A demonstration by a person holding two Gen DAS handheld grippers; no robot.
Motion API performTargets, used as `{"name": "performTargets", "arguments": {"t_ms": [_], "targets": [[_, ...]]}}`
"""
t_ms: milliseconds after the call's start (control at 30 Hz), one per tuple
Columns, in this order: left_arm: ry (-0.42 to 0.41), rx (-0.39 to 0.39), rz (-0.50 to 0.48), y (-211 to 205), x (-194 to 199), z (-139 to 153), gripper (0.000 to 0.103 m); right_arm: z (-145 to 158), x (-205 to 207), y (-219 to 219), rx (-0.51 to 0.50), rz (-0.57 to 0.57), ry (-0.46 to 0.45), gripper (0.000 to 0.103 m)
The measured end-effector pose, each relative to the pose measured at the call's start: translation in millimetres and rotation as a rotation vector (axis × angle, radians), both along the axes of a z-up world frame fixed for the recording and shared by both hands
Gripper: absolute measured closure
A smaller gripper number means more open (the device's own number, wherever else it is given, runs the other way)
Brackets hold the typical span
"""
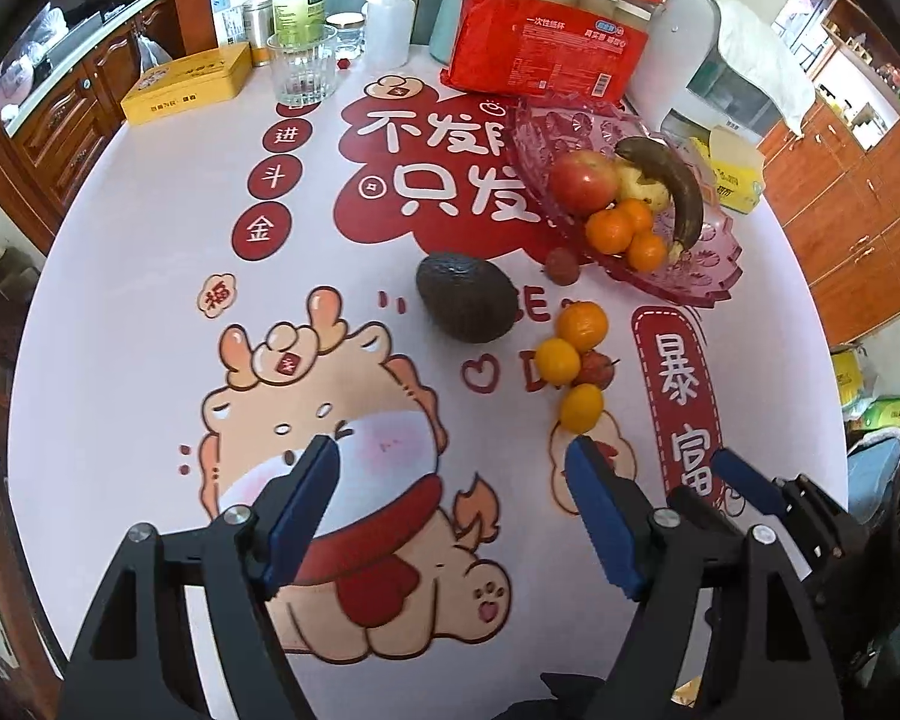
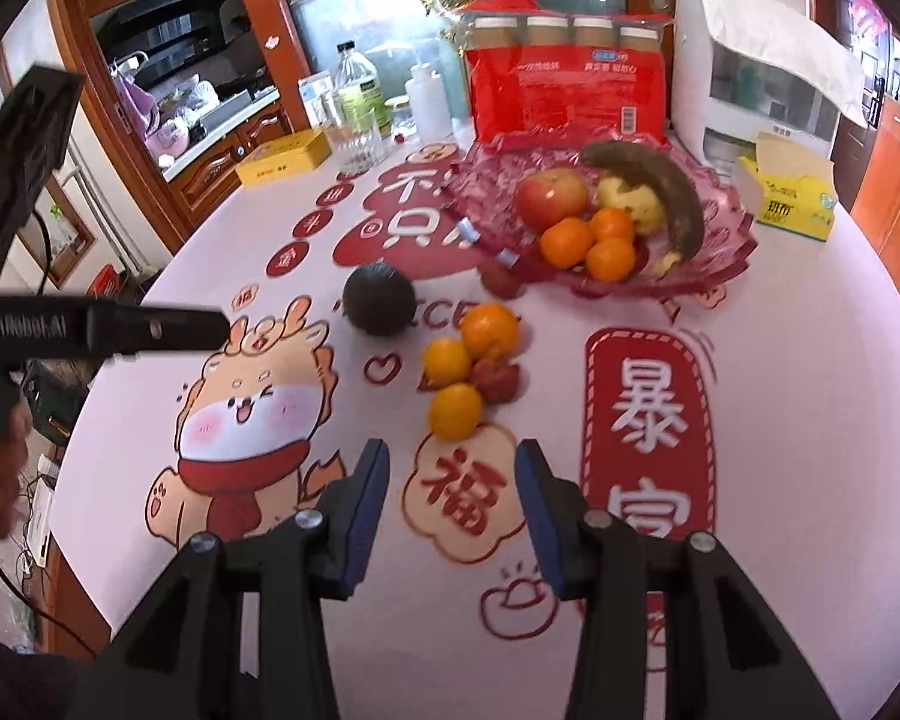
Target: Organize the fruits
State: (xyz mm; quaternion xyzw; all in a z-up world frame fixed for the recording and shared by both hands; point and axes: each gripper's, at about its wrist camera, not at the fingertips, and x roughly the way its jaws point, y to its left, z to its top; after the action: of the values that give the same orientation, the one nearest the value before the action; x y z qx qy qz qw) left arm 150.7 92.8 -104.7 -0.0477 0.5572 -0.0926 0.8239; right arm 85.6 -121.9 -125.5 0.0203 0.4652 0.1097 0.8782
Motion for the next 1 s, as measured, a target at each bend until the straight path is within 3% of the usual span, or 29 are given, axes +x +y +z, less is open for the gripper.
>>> {"name": "performTargets", "arguments": {"t_ms": [200,533,833,1000], "targets": [[-0.016,0.037,-0.064,7.5,14.8,7.8,0.017,-17.5,-8.3,16.2,-0.016,0.007,0.011,0.059],[-0.024,0.058,-0.189,-6.8,67.6,17.3,0.016,-38.0,0.3,33.5,-0.087,-0.007,-0.011,0.059],[0.070,0.087,-0.230,-30.6,107.3,-33.2,0.016,-54.8,14.4,36.7,-0.132,-0.050,-0.044,0.059],[0.103,0.051,-0.223,-35.9,121.7,-62.5,0.016,-65.4,23.3,37.0,-0.141,-0.064,-0.051,0.059]]}}
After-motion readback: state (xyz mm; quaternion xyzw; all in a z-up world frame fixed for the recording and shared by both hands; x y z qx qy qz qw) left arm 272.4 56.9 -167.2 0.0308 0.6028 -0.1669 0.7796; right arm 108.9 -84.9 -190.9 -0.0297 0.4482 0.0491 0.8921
